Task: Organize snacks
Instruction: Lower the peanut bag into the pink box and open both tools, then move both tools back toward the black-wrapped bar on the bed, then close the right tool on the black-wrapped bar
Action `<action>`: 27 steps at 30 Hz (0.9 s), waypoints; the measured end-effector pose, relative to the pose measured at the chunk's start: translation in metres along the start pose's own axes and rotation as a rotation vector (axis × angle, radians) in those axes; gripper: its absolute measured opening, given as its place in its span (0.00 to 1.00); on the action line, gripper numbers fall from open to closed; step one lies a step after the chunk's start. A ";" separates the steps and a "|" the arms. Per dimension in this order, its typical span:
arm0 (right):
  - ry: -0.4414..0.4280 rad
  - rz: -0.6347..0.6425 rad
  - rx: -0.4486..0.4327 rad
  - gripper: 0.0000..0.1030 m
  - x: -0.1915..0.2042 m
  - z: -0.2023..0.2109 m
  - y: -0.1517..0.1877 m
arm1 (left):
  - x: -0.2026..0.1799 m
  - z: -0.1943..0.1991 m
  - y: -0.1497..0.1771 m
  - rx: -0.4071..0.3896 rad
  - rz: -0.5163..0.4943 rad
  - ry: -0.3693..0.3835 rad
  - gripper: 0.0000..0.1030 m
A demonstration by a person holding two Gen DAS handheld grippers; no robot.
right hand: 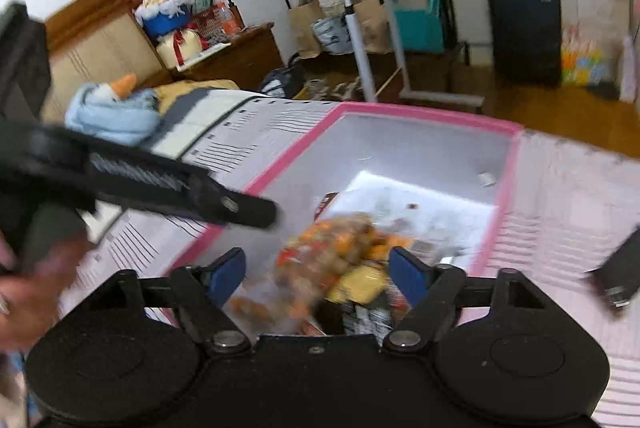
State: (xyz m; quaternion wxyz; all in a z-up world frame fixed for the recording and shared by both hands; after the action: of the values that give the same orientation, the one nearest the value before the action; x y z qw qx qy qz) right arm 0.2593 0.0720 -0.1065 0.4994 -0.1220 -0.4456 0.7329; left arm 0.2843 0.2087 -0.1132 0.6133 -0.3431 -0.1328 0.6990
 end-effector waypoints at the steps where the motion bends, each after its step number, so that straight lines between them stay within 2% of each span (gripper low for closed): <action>1: 0.005 0.003 -0.013 0.76 -0.004 0.013 0.001 | -0.006 0.008 0.000 -0.015 -0.015 0.001 0.46; 6: 0.034 0.050 -0.136 0.76 -0.038 0.077 -0.004 | -0.039 0.039 0.002 -0.079 -0.095 -0.010 0.46; 10: 0.127 0.118 -0.169 0.76 -0.075 0.121 -0.009 | -0.075 0.052 0.009 -0.107 -0.139 0.012 0.50; 12: 0.161 0.082 -0.169 0.76 -0.099 0.140 -0.012 | -0.097 0.054 0.012 -0.106 -0.162 0.043 0.50; 16: 0.187 -0.120 -0.194 0.76 -0.155 0.170 -0.013 | -0.140 0.045 0.017 -0.102 -0.201 0.092 0.50; 18: 0.218 -0.173 -0.213 0.76 -0.178 0.176 -0.012 | -0.163 0.033 0.021 -0.093 -0.212 0.110 0.50; 21: 0.208 -0.264 -0.217 0.75 -0.208 0.173 -0.008 | -0.196 0.009 0.027 -0.075 -0.215 0.140 0.49; 24: 0.199 -0.340 -0.192 0.74 -0.231 0.155 0.000 | -0.224 -0.023 0.036 -0.054 -0.219 0.163 0.49; 27: 0.185 -0.440 -0.154 0.72 -0.252 0.130 0.010 | -0.244 -0.061 0.045 -0.019 -0.235 0.149 0.49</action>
State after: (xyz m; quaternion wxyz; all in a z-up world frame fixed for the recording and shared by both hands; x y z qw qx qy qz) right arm 0.2913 -0.2103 -0.1067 0.6750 -0.1265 -0.4683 0.5560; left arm 0.2922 -0.0465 -0.1077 0.6958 -0.3819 -0.1331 0.5935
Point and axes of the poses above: each gripper's, at about its wrist camera, not at the fingertips, and z roughly against the way its jaws point, x to its left, y to its underside, the point moved 7 cm from there along -z, roughly the way its jaws point, and after that the axes turned 6 degrees about -x, right-handed, at the moved point
